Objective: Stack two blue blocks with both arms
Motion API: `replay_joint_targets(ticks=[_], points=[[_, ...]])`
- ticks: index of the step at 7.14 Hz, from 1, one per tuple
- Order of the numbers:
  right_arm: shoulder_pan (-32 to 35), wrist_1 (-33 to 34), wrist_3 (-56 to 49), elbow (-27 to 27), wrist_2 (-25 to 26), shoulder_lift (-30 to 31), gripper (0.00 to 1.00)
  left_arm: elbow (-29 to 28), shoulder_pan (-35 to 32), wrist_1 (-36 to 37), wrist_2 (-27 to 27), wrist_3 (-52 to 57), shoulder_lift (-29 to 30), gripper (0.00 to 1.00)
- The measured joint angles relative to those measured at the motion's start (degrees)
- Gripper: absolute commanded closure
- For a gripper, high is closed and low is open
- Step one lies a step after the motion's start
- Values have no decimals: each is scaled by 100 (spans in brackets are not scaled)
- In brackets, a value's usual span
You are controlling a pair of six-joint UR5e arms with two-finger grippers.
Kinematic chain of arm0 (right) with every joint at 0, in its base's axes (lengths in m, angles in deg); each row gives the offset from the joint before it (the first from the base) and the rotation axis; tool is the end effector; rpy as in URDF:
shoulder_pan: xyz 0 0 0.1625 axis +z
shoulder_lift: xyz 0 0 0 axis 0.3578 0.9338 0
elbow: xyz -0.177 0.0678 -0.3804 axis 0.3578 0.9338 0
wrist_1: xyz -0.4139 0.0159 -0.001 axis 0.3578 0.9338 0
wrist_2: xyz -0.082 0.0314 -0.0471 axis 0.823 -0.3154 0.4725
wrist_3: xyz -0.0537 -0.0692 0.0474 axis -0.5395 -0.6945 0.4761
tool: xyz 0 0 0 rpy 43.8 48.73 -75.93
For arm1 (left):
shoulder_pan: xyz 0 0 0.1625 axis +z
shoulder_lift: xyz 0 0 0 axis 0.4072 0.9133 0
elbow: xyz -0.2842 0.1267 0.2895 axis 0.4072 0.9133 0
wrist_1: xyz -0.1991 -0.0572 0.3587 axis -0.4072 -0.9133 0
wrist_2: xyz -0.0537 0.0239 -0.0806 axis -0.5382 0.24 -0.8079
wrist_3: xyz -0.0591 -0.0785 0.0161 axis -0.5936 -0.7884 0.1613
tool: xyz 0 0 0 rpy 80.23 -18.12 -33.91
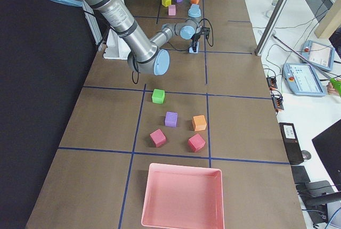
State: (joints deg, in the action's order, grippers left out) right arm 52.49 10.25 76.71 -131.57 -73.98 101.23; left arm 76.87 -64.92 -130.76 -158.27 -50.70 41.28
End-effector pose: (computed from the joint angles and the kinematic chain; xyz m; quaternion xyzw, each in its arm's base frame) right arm -0.6371 -0.5137 0.2126 0.0365 -0.4242 0.0749 0.9017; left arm -0.0461 -0.4612 0.5888 0.1236 0.4359 0.0869 0.8872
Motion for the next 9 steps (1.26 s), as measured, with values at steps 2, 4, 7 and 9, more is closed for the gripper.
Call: replay_joint_targets(ticks=[2,4,7,9], points=[[-52,9,-22,14,90,-1,1,2,0,0,-4,0,-1,0],[-63,6,-66,8,129,-50,1,3,0,0,-6,0,-2,0],[40,164,-185,-619,116,54,0,9,0,0,-7,0,-2,0],[181,558,-198,-1632,93,428,0,8,69,-4,1,-222,53,0]])
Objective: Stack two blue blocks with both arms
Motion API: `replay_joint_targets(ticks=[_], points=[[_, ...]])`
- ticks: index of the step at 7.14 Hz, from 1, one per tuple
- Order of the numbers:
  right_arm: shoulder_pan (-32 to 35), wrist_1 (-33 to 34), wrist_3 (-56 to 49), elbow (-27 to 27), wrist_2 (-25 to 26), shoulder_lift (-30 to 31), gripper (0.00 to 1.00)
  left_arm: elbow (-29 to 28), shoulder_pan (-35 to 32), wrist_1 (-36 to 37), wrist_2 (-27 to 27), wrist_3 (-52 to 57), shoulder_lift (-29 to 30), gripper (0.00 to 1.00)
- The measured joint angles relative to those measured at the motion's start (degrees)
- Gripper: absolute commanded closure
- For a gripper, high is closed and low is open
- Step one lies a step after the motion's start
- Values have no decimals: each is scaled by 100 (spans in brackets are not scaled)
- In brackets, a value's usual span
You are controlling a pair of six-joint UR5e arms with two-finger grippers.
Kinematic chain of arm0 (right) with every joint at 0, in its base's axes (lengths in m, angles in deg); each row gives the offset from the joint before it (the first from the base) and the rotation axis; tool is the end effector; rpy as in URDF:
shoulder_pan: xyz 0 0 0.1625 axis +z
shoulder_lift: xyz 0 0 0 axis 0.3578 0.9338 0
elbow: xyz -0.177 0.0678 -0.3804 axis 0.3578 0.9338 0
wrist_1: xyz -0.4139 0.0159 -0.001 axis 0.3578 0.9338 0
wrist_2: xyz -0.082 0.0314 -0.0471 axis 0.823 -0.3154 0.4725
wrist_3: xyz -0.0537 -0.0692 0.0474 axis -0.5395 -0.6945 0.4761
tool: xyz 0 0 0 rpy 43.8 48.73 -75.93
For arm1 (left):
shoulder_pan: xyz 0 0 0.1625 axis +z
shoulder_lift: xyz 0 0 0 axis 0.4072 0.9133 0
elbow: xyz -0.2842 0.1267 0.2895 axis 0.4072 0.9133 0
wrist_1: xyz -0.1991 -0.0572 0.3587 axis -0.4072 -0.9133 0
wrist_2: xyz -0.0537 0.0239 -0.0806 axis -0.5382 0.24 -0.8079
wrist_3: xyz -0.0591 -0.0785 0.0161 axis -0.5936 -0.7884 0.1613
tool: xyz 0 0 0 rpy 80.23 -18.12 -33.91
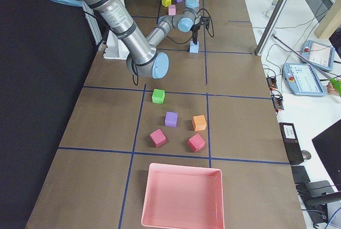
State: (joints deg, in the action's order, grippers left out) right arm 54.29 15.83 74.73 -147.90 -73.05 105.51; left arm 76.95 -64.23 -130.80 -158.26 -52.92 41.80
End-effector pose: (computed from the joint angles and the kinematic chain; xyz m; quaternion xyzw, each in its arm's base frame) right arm -0.5604 -0.4957 0.1557 0.0815 -0.4644 0.0664 0.8794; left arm -0.0404 -0.4656 0.5838 0.1175 0.4385 0.0775 0.8876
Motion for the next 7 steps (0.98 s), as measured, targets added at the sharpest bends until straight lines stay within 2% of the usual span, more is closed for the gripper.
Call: replay_joint_targets(ticks=[2,4,5,7], points=[[306,131,-2,-920,-208,538,0,-58,633,-161,59,-827,464,0],[1054,137,-112,-1684,-1053,1322,0,-91,1625,-411,298,-1660,951,0],[1398,126,-381,-1914,-1426,1679,0,-117,2123,-646,725,-1934,1111,0],[1675,102,-803,-2069,-1696,2077,0,-335,2826,-833,1291,-2241,1384,0]])
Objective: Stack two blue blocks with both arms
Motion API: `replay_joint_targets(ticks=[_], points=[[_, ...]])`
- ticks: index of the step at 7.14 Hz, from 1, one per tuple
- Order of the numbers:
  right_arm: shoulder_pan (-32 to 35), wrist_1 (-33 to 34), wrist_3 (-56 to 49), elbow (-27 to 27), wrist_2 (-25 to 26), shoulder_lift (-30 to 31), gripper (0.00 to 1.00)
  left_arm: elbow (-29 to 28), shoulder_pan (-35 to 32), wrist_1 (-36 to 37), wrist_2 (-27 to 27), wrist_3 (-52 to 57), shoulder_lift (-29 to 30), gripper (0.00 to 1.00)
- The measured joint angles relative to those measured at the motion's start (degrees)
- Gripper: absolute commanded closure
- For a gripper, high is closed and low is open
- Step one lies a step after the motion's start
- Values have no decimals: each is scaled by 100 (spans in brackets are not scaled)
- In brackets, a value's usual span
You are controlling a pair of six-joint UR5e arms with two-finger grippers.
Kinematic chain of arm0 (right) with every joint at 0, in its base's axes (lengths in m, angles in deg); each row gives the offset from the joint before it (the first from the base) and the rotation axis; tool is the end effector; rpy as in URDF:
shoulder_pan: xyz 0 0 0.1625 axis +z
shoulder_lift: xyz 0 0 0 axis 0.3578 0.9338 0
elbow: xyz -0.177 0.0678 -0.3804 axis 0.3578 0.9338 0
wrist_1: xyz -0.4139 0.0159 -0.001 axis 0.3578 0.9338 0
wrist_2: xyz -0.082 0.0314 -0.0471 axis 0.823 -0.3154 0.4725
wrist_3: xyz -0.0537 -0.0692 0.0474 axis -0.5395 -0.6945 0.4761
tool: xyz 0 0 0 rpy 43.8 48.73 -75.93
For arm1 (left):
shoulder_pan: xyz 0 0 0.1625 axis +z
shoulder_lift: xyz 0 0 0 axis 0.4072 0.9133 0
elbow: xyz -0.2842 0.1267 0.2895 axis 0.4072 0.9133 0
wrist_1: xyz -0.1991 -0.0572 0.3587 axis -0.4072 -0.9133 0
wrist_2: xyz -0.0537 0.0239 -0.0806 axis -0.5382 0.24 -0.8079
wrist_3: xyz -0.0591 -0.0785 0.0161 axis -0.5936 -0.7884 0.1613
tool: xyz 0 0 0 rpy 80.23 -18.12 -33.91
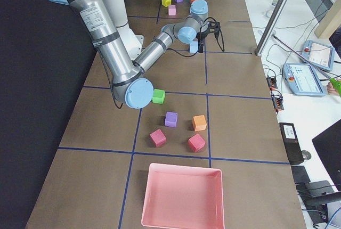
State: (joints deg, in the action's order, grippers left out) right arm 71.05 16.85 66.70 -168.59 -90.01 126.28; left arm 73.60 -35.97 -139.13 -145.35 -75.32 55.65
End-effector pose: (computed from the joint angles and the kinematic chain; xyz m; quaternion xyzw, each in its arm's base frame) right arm -0.3307 -0.5192 0.2451 0.0626 -0.4967 0.0655 0.8632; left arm 0.2229 -0.5263 0.4855 0.1098 0.4120 0.1634 0.8897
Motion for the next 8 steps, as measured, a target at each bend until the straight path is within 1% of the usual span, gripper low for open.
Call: replay_joint_targets(ticks=[2,3,5,8], points=[[21,-10,-82,-9,-6,97,0,-388,244,-40,99,-221,270,0],[16,-14,-86,-10,11,113,0,-488,311,-49,173,-300,333,0],[-12,-21,-81,-15,28,124,0,-543,454,-45,502,-471,353,0],[-64,-28,-84,0,36,138,0,-602,561,-42,672,-549,352,0]])
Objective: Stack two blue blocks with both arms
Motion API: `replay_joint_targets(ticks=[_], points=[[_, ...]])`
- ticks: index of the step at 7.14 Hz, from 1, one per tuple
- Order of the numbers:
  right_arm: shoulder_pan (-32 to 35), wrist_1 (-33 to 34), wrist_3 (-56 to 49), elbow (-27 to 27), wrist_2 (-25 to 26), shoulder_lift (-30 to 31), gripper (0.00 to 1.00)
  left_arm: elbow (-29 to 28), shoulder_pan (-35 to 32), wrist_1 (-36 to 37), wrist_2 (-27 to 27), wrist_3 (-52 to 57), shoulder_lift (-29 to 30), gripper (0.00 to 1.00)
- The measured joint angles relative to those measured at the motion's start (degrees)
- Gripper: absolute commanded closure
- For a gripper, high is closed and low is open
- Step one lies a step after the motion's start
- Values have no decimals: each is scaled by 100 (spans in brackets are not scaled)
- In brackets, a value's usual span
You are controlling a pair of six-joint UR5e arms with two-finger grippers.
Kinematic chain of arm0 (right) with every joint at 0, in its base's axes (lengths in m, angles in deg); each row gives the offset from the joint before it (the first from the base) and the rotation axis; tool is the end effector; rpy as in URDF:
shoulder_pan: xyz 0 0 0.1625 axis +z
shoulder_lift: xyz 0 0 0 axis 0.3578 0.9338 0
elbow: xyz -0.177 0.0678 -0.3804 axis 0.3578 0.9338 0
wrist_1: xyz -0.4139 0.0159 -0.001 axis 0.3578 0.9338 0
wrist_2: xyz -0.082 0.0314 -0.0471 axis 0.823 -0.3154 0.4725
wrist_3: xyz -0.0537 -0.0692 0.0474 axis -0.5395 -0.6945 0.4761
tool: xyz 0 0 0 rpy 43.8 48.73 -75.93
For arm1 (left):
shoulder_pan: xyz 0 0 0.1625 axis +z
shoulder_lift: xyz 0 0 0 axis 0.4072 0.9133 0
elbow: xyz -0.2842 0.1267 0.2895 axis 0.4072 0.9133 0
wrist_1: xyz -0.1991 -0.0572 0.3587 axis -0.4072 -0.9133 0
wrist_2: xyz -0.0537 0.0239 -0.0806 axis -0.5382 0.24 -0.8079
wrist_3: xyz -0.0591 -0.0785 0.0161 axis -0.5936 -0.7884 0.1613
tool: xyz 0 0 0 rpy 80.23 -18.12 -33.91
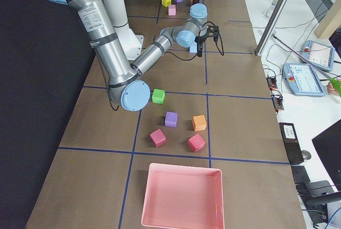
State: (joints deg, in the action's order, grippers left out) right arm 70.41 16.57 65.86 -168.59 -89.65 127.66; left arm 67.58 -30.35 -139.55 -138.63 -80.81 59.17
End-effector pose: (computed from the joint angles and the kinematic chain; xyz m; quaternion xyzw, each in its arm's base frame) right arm -0.3347 -0.5142 0.2593 0.0599 -0.4895 0.0590 0.8680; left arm 0.2851 -0.5344 0.5078 0.0868 0.3707 0.1446 0.9133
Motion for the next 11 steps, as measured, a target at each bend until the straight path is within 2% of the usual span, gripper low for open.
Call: replay_joint_targets(ticks=[3,4,7,8,11], points=[[-60,-5,-3,28,0,28,0,-131,139,-6,27,-31,0,0],[-74,-9,-3,36,1,33,0,-169,185,-8,25,-36,1,10],[-104,-19,-11,62,11,40,0,-192,271,-9,28,-45,-4,89],[-127,-20,-11,71,33,41,0,-167,276,-9,27,-152,24,93],[-41,-26,-39,-49,62,214,0,277,283,97,33,-1091,587,93]])
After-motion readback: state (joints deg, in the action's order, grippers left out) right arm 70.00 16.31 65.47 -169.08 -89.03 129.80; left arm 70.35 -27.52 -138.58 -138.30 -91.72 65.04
